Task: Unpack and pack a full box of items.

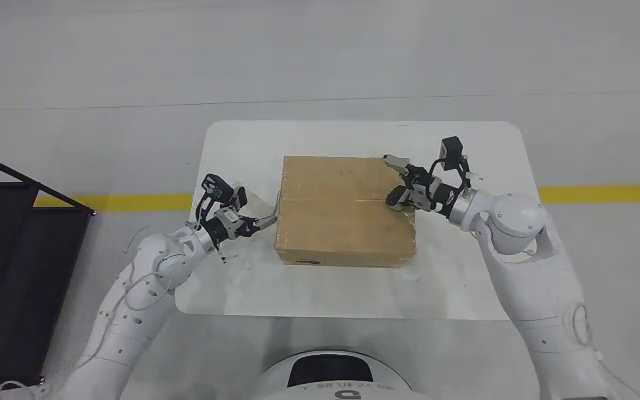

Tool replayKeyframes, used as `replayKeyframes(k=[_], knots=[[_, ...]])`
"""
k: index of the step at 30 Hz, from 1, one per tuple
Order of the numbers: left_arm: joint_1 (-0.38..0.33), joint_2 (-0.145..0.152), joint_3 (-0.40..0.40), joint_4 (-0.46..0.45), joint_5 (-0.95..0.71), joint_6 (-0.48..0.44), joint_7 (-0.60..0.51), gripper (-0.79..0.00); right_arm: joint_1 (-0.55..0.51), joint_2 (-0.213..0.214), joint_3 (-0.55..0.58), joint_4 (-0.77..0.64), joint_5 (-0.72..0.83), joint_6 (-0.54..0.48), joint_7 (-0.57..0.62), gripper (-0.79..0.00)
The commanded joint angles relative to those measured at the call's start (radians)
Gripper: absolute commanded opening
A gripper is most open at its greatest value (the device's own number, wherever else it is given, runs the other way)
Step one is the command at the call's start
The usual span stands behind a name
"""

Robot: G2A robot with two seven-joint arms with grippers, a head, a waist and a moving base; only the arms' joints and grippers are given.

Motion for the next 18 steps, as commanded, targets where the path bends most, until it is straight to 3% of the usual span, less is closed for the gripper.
replayKeyframes(k=[1,10,14,18], knots=[[-0.005,-0.004,0.018,0.008,0.030,0.026,0.009,0.000,0.000,0.000,0.000,0.000,0.000,0.000,0.000,0.000],[-0.023,-0.016,0.060,0.051,0.068,0.066,0.071,0.000,0.000,0.000,0.000,0.000,0.000,0.000,0.000,0.000],[-0.037,-0.020,0.063,0.083,-0.041,-0.035,0.085,0.000,0.000,0.000,0.000,0.000,0.000,0.000,0.000,0.000],[-0.056,-0.021,0.054,0.101,-0.086,-0.059,0.091,0.000,0.000,0.000,0.000,0.000,0.000,0.000,0.000,0.000]])
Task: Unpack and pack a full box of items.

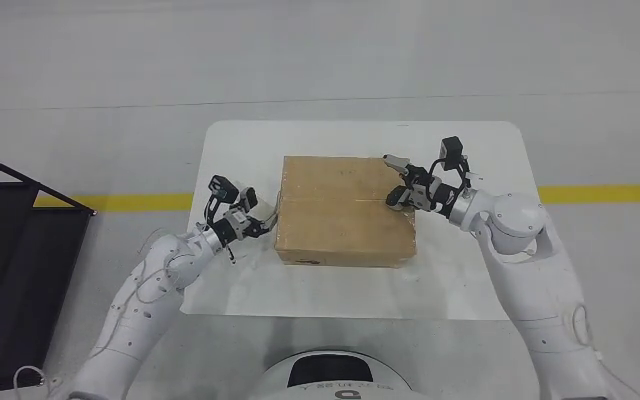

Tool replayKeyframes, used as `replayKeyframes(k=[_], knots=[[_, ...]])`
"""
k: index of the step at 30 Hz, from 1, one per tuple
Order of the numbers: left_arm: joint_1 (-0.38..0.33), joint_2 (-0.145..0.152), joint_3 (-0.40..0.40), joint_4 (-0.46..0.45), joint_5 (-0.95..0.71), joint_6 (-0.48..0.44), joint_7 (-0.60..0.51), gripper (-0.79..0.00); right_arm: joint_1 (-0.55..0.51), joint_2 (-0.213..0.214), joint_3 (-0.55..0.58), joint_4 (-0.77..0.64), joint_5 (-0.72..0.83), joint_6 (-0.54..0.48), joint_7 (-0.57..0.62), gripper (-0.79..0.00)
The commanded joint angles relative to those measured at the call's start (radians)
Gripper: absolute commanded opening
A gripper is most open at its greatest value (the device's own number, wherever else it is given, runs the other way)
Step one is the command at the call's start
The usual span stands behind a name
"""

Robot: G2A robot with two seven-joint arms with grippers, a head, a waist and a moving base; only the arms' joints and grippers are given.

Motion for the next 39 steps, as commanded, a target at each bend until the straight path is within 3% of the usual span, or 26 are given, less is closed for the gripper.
replayKeyframes(k=[1,16,34,39], knots=[[-0.007,-0.001,-0.003,0.005,-0.006,0.001,0.005,0.000,0.000,0.000,0.000,0.000,0.000,0.000,0.000,0.000],[-0.057,-0.018,0.048,0.054,0.047,0.070,-0.003,0.000,0.000,0.000,0.000,0.000,0.000,0.000,0.000,0.000],[-0.107,-0.035,0.090,0.127,0.037,0.047,0.002,0.000,0.040,0.006,-0.053,0.048,-0.064,-0.025,0.021,0.000],[-0.102,-0.035,0.085,0.122,0.018,0.000,0.026,0.000,0.037,0.009,-0.054,0.043,-0.072,-0.025,0.023,0.000]])
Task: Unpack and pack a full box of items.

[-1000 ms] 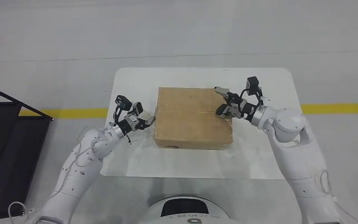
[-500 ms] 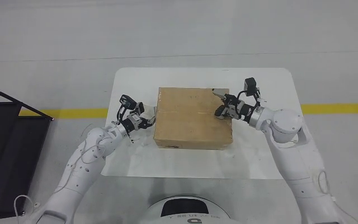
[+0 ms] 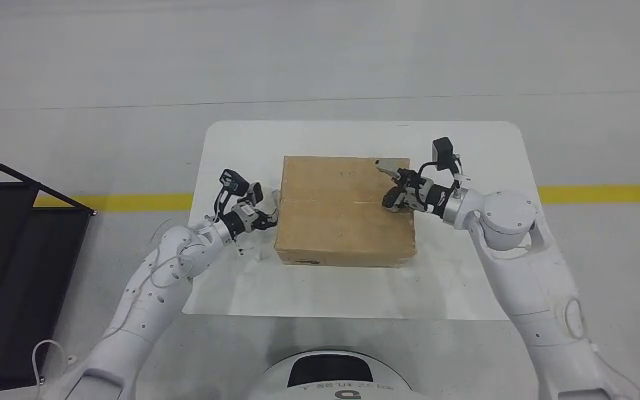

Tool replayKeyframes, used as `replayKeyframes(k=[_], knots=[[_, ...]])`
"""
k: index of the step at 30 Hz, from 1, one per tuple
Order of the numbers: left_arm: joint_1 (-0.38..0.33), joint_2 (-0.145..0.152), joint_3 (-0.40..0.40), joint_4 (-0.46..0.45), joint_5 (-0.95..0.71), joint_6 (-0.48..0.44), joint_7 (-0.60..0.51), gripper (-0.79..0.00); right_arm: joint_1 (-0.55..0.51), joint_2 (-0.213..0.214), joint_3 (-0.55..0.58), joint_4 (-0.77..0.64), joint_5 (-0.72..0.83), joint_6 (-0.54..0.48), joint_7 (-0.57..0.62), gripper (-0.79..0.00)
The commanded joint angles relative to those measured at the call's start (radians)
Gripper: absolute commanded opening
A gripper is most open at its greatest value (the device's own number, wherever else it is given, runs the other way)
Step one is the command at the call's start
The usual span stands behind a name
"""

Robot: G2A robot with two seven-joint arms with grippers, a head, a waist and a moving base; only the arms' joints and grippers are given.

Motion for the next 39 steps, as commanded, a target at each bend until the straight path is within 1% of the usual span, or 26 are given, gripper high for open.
replayKeyframes(k=[1,4,8,14,22,29,33,36,39], knots=[[0.003,0.001,-0.004,0.000,-0.018,-0.032,0.002,0.000,0.000,0.001,-0.001,-0.001,-0.003,0.001,0.002,0.000],[0.001,0.002,-0.004,0.000,-0.032,-0.062,-0.012,0.000,0.000,0.001,-0.001,-0.001,-0.003,0.001,0.002,0.000],[0.004,0.001,-0.004,-0.004,-0.049,-0.089,-0.003,0.000,0.000,0.001,-0.001,-0.001,-0.003,0.001,0.002,0.000],[0.010,0.006,-0.036,-0.005,-0.075,-0.109,0.027,0.000,0.000,0.001,-0.001,-0.001,-0.003,0.001,0.002,0.000],[0.033,0.014,-0.069,-0.065,-0.078,-0.132,0.040,0.000,0.000,0.001,-0.001,-0.001,-0.003,0.001,0.002,0.000],[0.031,0.014,-0.068,-0.108,-0.064,-0.111,0.017,0.000,0.000,0.001,-0.001,-0.001,-0.003,0.001,0.002,0.000],[0.021,0.013,-0.064,-0.142,-0.038,-0.077,0.002,0.000,0.000,0.001,-0.001,-0.001,-0.003,0.001,0.002,0.000],[0.025,0.013,-0.075,-0.182,-0.023,-0.042,0.020,0.000,0.000,0.001,-0.001,-0.001,-0.003,0.001,0.002,0.000],[0.033,0.016,-0.081,-0.237,0.003,-0.028,0.001,0.000,0.000,0.001,-0.001,-0.001,-0.003,0.001,0.002,0.000]])
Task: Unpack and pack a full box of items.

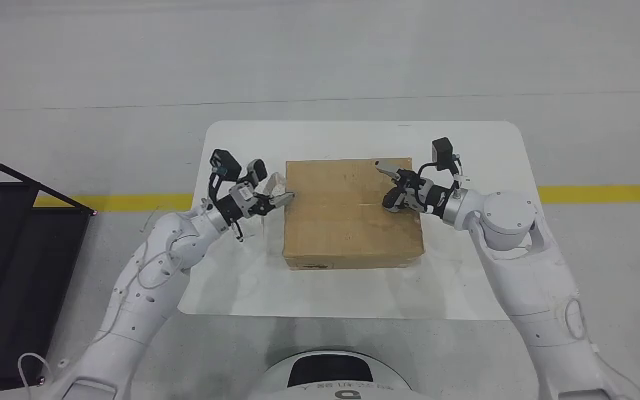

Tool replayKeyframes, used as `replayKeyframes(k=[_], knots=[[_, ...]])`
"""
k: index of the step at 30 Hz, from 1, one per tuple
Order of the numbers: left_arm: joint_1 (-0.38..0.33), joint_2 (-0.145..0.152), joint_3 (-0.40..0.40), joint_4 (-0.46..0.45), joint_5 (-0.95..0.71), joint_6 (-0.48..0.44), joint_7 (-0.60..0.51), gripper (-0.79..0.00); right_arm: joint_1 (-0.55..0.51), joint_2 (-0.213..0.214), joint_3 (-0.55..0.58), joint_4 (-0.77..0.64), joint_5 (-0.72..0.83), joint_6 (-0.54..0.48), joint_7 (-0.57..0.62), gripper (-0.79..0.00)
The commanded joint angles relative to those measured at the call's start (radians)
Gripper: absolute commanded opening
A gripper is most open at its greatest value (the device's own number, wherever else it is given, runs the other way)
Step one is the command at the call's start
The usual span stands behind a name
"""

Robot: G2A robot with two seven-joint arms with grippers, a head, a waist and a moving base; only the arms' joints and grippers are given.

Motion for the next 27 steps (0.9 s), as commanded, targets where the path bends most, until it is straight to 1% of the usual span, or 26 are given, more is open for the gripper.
replayKeyframes(k=[1,5,11,14,16,18,21,24,27], knots=[[0.006,0.002,-0.001,-0.042,0.020,0.010,-0.023,0.000,0.000,0.000,0.000,0.000,0.000,0.000,0.000,0.000],[0.003,0.001,0.008,-0.103,0.030,0.036,-0.078,0.000,0.000,0.000,0.000,0.000,0.000,0.000,0.000,0.000],[-0.038,-0.007,0.046,-0.168,0.049,0.090,-0.162,0.000,0.000,0.000,0.000,0.000,0.000,0.000,0.000,0.000],[-0.055,-0.011,0.062,-0.218,0.062,0.106,-0.174,0.000,0.000,0.000,0.000,0.000,0.000,0.000,0.000,0.000],[-0.053,-0.012,0.064,-0.256,0.045,0.095,-0.170,0.000,0.000,0.000,0.000,0.000,0.000,0.000,0.000,0.000],[-0.042,-0.011,0.056,-0.295,0.016,0.081,-0.165,0.000,0.000,0.000,0.000,0.000,0.000,0.000,0.000,0.000],[-0.016,-0.007,0.032,-0.328,-0.074,0.049,-0.159,0.000,0.000,0.000,0.000,0.000,0.000,0.000,0.000,0.000],[0.009,-0.002,-0.006,-0.331,-0.160,0.026,-0.154,0.000,0.000,0.000,0.000,0.000,0.000,0.000,0.000,0.000],[0.044,0.005,-0.055,-0.326,-0.208,0.022,-0.141,0.000,0.000,0.000,0.000,0.000,0.000,0.000,0.000,0.000]])
